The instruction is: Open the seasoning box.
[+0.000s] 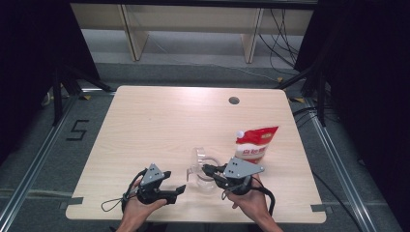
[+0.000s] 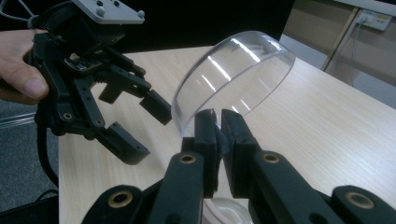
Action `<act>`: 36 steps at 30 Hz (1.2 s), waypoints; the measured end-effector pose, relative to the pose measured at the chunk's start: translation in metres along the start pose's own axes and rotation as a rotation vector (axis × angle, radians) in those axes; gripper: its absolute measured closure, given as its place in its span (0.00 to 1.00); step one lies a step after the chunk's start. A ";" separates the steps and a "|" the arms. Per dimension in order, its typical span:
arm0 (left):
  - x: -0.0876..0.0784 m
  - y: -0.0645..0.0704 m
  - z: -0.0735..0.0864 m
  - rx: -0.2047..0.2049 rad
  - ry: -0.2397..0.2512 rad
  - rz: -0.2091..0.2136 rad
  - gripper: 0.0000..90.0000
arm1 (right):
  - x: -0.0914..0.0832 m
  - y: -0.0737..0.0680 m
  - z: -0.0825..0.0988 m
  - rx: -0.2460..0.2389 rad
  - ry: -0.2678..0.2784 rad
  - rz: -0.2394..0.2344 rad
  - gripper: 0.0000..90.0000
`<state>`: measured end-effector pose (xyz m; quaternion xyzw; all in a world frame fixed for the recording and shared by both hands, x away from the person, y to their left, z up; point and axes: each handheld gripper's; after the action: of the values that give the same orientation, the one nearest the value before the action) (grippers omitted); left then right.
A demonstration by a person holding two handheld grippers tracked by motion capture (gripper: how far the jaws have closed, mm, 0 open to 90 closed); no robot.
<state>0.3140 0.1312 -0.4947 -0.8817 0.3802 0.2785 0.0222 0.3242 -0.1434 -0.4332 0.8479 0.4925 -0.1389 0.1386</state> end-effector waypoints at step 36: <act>0.000 -0.001 0.000 0.012 0.010 -0.016 0.27 | -0.078 0.032 0.051 0.102 0.024 0.077 0.55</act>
<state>0.3144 0.1325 -0.4949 -0.8860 0.3746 0.2718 0.0277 0.3102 -0.2395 -0.4480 0.8737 0.4535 -0.1484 0.0946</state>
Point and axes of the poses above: each handheld gripper's, and its own axes: x roughly forward along the jaws, z roughly out of its underside, y roughly to its right, and after that the axes turned 1 degree about x, right-handed
